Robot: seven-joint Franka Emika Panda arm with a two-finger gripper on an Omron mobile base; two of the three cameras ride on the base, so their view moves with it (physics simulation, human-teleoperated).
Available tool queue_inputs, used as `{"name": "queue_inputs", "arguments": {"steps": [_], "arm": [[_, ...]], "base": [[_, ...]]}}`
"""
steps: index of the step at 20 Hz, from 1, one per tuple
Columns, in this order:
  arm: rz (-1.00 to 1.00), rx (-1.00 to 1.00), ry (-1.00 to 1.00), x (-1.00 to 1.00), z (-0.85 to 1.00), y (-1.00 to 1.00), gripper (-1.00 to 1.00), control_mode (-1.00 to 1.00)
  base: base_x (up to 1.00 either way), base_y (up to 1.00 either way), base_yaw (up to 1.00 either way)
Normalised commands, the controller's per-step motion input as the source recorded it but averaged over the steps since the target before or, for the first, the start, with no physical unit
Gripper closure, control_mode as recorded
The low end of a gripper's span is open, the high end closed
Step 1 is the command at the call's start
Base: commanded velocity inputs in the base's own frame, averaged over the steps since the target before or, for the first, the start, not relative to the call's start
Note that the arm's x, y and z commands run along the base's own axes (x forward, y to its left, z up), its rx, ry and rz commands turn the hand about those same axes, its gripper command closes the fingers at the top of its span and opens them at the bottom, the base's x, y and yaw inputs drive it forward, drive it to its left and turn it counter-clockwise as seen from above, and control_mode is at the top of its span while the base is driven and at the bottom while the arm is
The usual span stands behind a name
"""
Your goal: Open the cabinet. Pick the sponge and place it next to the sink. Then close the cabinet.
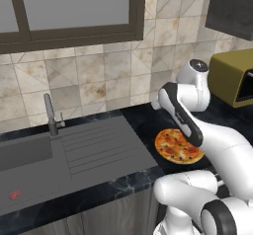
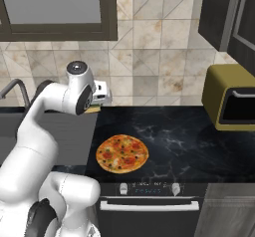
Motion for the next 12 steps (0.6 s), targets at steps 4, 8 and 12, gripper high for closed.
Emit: {"name": "queue_inputs", "arguments": {"steps": [4, 8, 12], "arm": [[0.0, 0.0, 0.0, 0.35, -0.41, -0.06, 1.0, -1.0], [0.01, 0.0, 0.0, 0.35, -0.56, -0.02, 1.0, -1.0], [0.0, 0.0, 0.12, 0.4, -0.33, 0.0, 1.0, -1.0]], "base": [[0.0, 0.0, 0.0], [0.0, 0.0, 0.0], [0.0, 0.0, 0.0]]}}
